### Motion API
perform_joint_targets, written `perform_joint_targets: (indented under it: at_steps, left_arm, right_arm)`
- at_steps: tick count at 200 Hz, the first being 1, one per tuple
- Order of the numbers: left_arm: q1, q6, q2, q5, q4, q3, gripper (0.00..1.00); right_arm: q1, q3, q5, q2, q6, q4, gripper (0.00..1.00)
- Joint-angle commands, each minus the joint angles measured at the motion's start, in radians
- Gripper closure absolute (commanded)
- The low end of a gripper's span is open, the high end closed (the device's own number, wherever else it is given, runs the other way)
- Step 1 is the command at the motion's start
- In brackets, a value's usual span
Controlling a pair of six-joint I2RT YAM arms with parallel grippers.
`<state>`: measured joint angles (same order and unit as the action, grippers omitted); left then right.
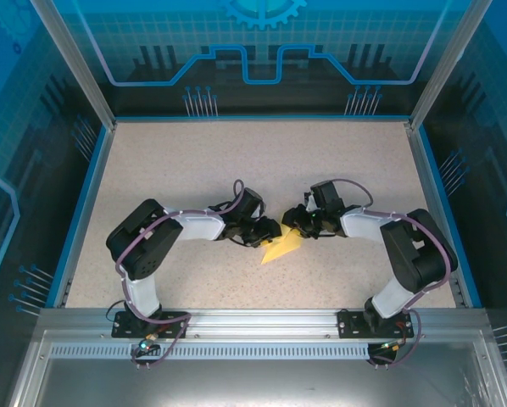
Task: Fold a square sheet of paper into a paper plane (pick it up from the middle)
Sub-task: Pick up the paper from the center of the table, then turn over the paper at the center of the table.
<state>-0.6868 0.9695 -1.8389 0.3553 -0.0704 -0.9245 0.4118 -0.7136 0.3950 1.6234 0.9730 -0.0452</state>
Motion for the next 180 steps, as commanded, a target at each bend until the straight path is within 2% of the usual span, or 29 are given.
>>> perform_joint_targets:
  at_steps: [1,35,60,80,114,148,180]
  left_arm:
    - [0.014,-0.012,0.053,-0.016,0.056,0.021,0.58]
    - [0.054,-0.029,0.130,0.009,0.065,0.042,0.53]
    - [0.101,-0.047,0.183,0.057,0.080,0.064,0.45]
    - [0.148,-0.053,0.223,0.123,0.071,0.093,0.30]
    - [0.197,-0.090,0.292,0.260,0.025,0.143,0.02]
    - [0.195,-0.026,0.356,0.375,-0.095,0.164,0.01]
    - [0.191,0.054,0.351,0.428,-0.222,0.170,0.01]
  right_arm:
    - [0.011,0.000,0.015,0.015,-0.020,-0.002,0.72]
    - [0.016,0.000,0.015,0.045,-0.041,-0.013,0.81]
    - [0.017,-0.007,0.043,0.048,-0.064,-0.032,0.91]
    - [0.008,-0.003,0.089,0.008,-0.077,-0.080,0.93]
    - [-0.062,0.002,0.257,-0.096,-0.031,-0.192,0.94]
    - [-0.116,-0.038,0.378,-0.155,0.028,-0.210,0.93]
    - [-0.123,-0.066,0.437,-0.170,0.115,-0.272,0.92]
